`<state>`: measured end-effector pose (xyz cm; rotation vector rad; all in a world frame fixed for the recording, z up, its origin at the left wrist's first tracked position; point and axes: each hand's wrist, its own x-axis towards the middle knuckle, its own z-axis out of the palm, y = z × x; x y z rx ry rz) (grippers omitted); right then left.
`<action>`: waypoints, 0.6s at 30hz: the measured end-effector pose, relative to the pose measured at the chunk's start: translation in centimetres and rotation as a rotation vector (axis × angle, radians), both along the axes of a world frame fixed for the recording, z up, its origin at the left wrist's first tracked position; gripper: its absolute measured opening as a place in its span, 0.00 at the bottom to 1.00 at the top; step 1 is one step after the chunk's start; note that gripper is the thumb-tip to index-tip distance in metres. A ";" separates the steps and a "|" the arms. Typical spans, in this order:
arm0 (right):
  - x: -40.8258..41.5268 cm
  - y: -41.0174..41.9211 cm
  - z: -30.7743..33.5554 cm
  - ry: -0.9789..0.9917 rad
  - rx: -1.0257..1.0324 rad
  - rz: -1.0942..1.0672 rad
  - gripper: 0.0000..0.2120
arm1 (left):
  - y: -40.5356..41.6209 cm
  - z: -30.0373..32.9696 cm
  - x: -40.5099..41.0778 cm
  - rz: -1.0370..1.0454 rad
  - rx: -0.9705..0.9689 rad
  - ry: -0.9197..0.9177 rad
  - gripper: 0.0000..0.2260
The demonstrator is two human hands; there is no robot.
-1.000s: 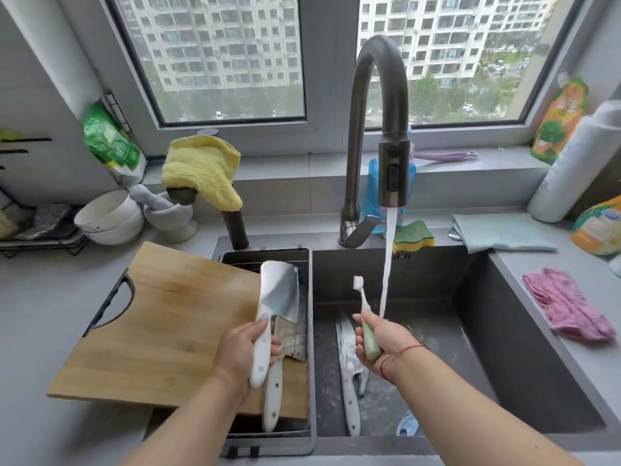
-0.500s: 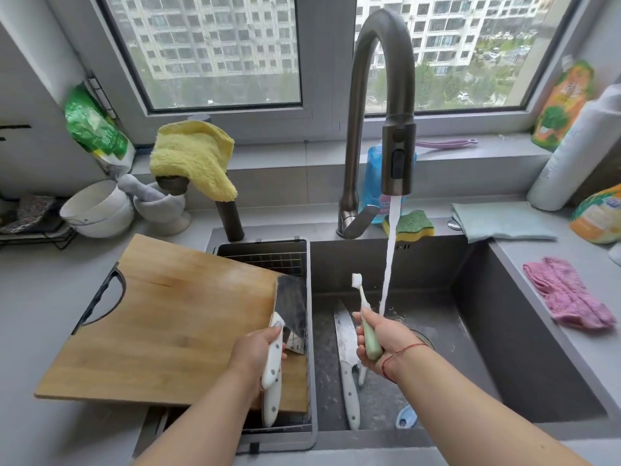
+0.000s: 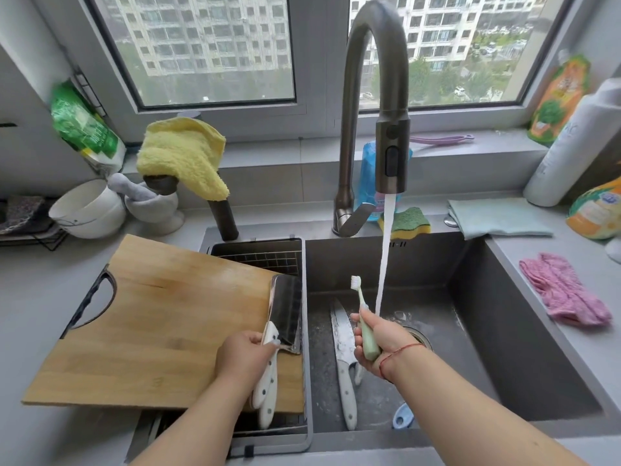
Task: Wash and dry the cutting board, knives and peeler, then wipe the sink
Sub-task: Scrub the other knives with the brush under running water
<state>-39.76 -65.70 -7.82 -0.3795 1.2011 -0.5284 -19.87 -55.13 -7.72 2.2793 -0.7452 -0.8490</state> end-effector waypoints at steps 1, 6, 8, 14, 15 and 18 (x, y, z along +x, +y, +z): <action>0.0 -0.1 -0.1 0.002 0.000 -0.001 0.12 | -0.2 0.0 0.1 -0.020 0.034 -0.019 0.07; -0.3 -0.4 -0.2 -0.001 0.001 0.000 0.10 | -1.6 1.2 -1.1 0.006 0.058 -0.230 0.07; -0.5 -0.6 -0.3 -0.010 0.012 -0.004 0.11 | -2.5 2.3 -2.6 0.035 -0.130 -0.294 0.08; -1.4 -1.2 -0.5 0.004 0.036 -0.036 0.11 | -6.1 3.1 -8.0 -0.208 -0.354 -0.193 0.04; -1.7 -1.3 -0.5 0.005 0.040 -0.039 0.11 | -6.6 2.7 -8.6 -0.221 -0.335 -0.125 0.05; -2.5 -1.6 -0.5 -0.008 0.063 -0.051 0.12 | -7.8 1.4 -10.3 -0.244 -0.249 0.079 0.06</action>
